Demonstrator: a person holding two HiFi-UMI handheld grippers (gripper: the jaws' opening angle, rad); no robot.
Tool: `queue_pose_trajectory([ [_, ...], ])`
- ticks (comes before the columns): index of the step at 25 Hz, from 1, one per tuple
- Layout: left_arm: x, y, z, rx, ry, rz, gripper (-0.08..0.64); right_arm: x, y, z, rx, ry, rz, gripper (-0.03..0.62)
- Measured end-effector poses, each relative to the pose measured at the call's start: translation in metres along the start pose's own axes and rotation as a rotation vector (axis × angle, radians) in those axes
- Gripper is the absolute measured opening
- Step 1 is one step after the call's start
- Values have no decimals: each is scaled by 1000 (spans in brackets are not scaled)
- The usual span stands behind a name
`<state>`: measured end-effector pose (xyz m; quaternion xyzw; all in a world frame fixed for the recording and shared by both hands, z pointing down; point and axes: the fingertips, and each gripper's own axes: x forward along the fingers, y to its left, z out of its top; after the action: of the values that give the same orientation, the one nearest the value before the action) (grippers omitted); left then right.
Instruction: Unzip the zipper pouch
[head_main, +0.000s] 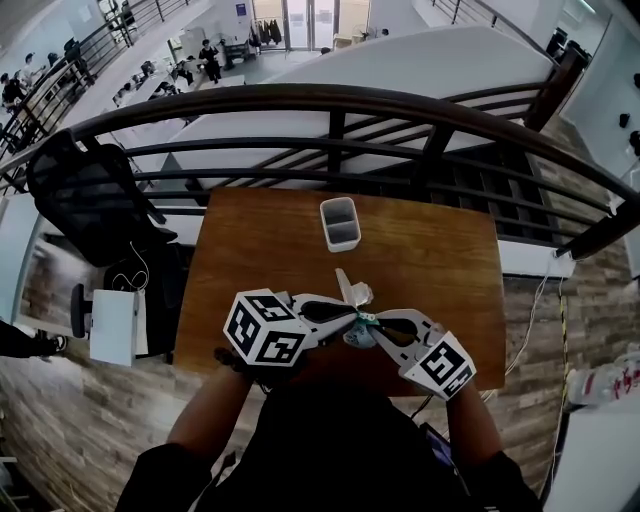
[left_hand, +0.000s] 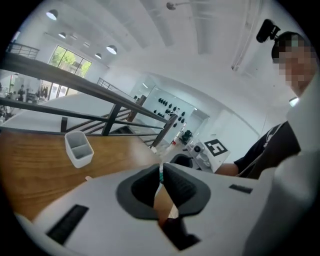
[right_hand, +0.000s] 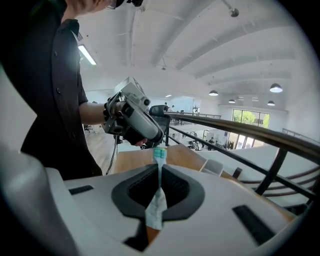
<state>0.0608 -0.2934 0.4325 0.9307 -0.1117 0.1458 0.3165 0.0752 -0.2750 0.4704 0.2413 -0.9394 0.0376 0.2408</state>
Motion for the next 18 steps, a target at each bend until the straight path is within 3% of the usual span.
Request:
queue_pose_trajectory([
  [4, 4, -2, 0, -61, -7, -18, 35, 4, -2, -4, -47, 54, -24, 0],
  [11, 11, -2, -12, -60, 47, 8, 114, 11, -1, -11, -192, 148, -67, 0],
  [18, 13, 9, -15, -197, -2, -2, 164, 20, -2, -15, -330, 235, -117, 0],
])
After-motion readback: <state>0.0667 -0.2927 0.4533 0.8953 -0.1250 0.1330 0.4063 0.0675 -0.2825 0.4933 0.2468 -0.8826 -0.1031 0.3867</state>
